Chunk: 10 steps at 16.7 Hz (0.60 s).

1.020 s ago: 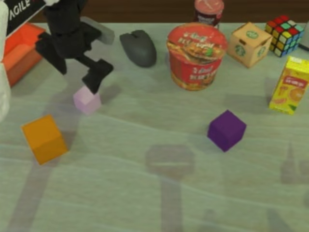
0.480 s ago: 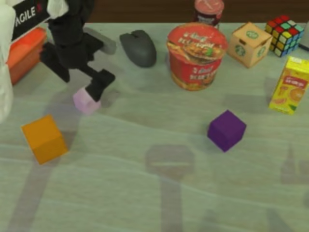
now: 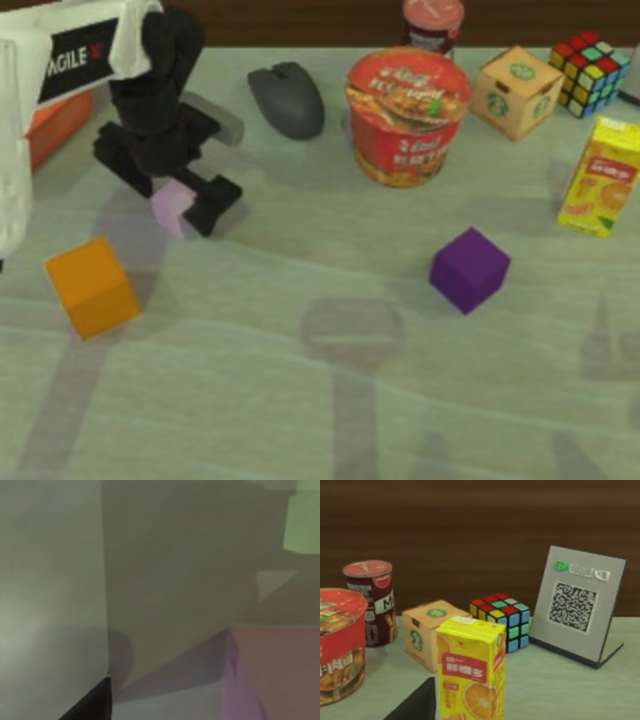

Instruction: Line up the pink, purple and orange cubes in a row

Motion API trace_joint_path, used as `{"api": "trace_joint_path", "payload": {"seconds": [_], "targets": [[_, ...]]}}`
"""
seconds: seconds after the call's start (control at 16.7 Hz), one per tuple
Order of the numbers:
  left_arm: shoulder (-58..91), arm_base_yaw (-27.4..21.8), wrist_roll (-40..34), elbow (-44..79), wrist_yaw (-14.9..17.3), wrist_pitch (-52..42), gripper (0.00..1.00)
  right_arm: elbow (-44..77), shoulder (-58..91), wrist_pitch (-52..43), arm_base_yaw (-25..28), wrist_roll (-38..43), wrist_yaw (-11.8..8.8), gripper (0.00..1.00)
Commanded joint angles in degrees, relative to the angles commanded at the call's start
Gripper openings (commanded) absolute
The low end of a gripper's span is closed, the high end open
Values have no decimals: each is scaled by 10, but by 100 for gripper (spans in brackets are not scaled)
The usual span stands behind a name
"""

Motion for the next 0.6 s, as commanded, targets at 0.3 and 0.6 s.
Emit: {"api": "trace_joint_path", "payload": {"seconds": [0.3, 0.6], "targets": [[0, 0, 0, 0, 0, 0, 70, 0, 0, 0, 0, 0, 0, 100], [0, 0, 0, 0, 0, 0, 32, 0, 0, 0, 0, 0, 0, 100]]}}
